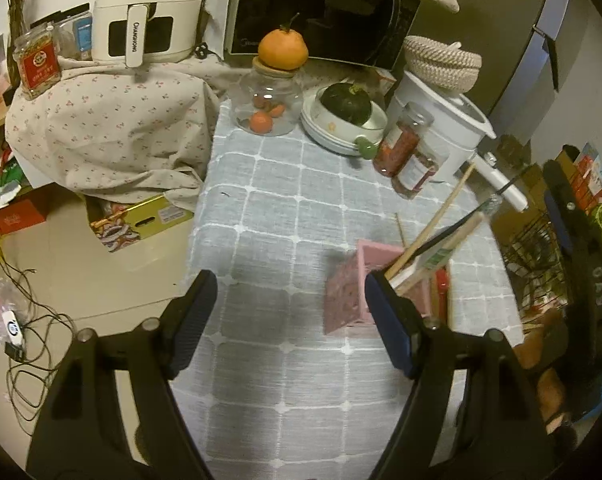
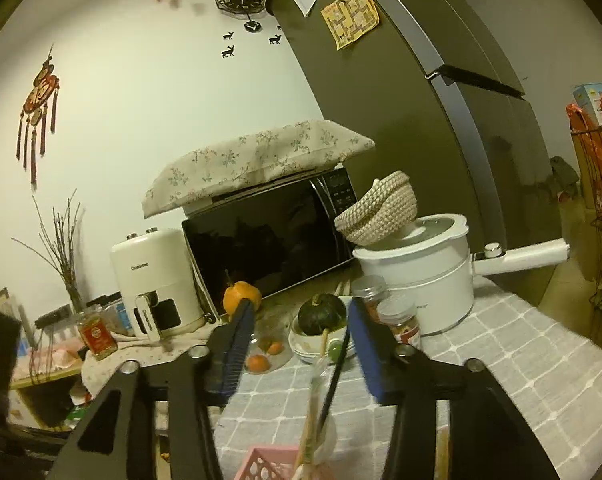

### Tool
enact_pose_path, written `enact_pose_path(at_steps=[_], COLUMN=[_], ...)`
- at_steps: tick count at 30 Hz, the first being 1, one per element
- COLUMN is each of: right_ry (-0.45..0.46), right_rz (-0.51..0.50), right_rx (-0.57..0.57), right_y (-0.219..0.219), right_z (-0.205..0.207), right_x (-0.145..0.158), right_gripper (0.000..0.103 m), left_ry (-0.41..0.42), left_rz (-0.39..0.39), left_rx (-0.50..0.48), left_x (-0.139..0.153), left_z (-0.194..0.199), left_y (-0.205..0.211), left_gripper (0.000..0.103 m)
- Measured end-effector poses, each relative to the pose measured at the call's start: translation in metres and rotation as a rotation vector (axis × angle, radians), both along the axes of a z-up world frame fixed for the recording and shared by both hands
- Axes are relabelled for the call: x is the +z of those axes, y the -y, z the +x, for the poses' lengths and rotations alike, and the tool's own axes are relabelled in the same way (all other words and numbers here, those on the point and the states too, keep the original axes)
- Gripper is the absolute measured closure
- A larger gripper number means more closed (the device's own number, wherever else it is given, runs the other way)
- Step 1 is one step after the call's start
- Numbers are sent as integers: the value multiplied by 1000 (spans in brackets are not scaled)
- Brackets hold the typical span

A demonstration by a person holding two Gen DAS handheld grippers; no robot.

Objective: Organize utensils
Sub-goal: 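Insert the wooden stick into the pink basket and open the right tool, then grasp a single wooden chopstick from the table with the right tool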

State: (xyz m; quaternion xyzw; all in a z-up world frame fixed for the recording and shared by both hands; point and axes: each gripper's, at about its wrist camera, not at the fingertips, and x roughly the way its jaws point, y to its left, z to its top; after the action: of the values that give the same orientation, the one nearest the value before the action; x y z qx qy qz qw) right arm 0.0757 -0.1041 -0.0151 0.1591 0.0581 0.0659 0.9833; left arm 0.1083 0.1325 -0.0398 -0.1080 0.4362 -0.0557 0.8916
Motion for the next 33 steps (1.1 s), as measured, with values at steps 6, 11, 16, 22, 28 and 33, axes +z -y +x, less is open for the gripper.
enact_pose_path(at_steps=[6, 11, 16, 22, 28, 33], right_ry=[-66, -166, -293, -466, -652, -762], right_rz=[-48, -82, -169, -254, -281, -323], right_rx=[3, -20, -52, 7, -5, 2], right_y=[35, 67, 85, 94, 112, 127], right_z=[-9, -11, -10, 2, 32, 55], right_x=[29, 36, 27, 3, -37, -78], right_gripper=[28, 17, 13, 5, 4, 4], left_ry=[-11, -7, -24, 3, -22, 13], left_rz=[-52, -4, 26, 73, 77, 78], left_rx=[-27, -48, -76, -120, -179, -197], left_x=[0, -2, -9, -18, -33, -41], left_z=[-5, -11, -14, -20, -22, -24], left_y=[10, 25, 38, 63, 81, 91], left_gripper=[13, 7, 1, 1, 1, 0])
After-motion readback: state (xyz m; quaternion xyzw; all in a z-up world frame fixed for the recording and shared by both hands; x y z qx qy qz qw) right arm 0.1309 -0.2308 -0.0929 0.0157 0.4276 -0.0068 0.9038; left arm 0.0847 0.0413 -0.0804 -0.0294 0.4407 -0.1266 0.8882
